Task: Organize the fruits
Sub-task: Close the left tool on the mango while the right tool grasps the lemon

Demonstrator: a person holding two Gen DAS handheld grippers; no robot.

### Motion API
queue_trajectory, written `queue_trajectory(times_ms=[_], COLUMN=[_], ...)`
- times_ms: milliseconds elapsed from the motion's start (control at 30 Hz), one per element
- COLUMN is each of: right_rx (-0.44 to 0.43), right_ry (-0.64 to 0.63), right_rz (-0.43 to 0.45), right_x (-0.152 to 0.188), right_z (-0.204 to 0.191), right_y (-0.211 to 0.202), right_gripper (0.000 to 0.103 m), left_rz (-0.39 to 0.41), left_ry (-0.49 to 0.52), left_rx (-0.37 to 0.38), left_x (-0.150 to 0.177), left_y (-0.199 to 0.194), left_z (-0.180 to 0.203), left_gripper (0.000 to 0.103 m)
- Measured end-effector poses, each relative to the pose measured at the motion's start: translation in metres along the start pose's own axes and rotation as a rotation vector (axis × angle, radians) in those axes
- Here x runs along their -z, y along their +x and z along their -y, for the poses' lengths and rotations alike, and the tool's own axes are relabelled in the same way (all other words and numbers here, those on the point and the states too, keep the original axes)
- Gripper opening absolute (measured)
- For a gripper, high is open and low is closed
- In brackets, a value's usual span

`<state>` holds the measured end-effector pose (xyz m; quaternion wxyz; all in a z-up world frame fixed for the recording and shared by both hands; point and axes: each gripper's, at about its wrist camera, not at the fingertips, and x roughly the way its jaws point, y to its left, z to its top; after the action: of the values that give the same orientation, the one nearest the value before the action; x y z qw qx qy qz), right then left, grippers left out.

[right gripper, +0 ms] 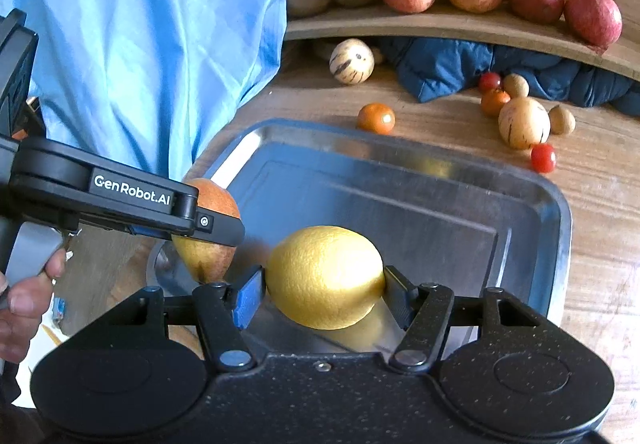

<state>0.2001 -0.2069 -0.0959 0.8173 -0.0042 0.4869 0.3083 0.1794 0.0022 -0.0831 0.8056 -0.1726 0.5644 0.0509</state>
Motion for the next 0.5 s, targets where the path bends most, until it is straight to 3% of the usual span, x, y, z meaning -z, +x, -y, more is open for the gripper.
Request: queue_trajectory(times_ms=[500], right_rx=[-0.002], right_ry=[-0.015], right_rz=[-0.021], right_x=[0.022], right_z=[0.004], right_y=[-0.004], right_gripper=[0.065], left_rz=[-0.001], left_ry=[-0.035], left_rx=[-0.026], left_x=[0.019], left_y=[-0.007], left_z=[-0.001], left_gripper=[0.058])
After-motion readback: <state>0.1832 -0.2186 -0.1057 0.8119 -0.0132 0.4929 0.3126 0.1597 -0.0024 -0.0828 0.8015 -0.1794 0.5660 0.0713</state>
